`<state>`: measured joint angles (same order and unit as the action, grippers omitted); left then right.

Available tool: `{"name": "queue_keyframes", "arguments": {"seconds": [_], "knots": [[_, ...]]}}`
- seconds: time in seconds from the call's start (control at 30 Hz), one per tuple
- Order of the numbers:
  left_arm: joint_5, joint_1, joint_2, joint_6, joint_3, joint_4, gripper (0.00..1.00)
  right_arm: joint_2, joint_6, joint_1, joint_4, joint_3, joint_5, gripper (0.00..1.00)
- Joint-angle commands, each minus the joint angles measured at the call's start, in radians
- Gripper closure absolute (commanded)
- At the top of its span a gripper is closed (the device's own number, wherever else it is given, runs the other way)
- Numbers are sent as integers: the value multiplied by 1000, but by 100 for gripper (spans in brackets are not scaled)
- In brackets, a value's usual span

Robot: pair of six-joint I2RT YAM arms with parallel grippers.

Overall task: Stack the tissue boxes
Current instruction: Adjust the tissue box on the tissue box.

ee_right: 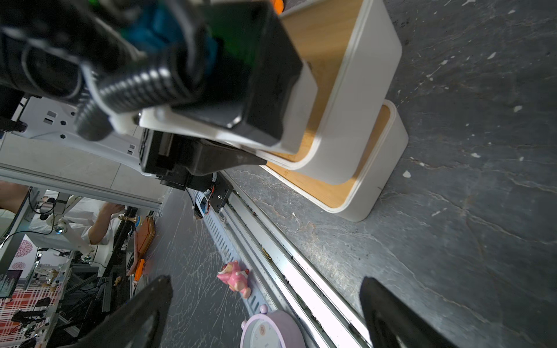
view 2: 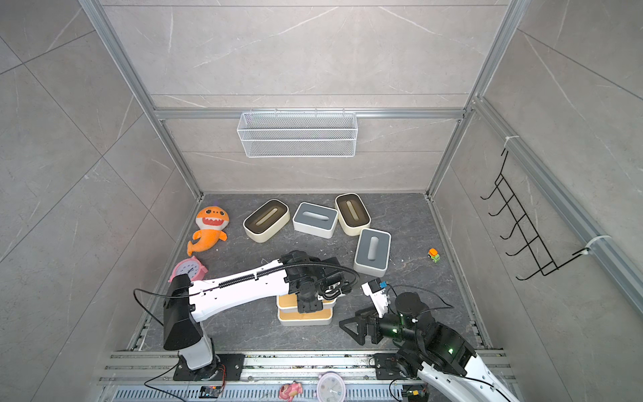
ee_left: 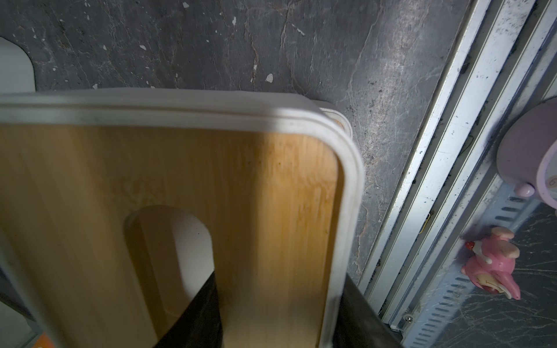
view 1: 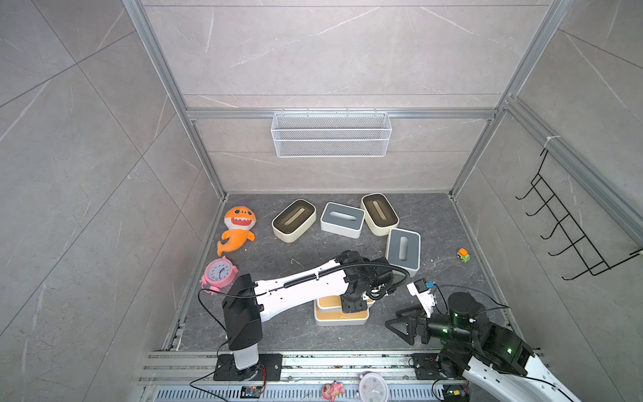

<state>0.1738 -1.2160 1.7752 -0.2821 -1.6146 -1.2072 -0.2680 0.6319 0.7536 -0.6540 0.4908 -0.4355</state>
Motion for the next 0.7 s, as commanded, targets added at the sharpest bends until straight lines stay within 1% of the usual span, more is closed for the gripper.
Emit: {"name": "queue_keyframes", "arguments": {"seconds": [0.0,0.2,0.3,0.67], "knots": [[6,1,-15,-41,2,-6,57,16,-20,4,11,-13,-18,0],[-12,1,0,-50,5,-17,57,39,-17,4,-10,-20,-27,0],[-50,0,-6,-62,17,-2,57,51,-17,4,-16,-19,-29,0],[-59,0,19,-52,29,14,57,70,-16,4,-34,-17,-28,0]]}}
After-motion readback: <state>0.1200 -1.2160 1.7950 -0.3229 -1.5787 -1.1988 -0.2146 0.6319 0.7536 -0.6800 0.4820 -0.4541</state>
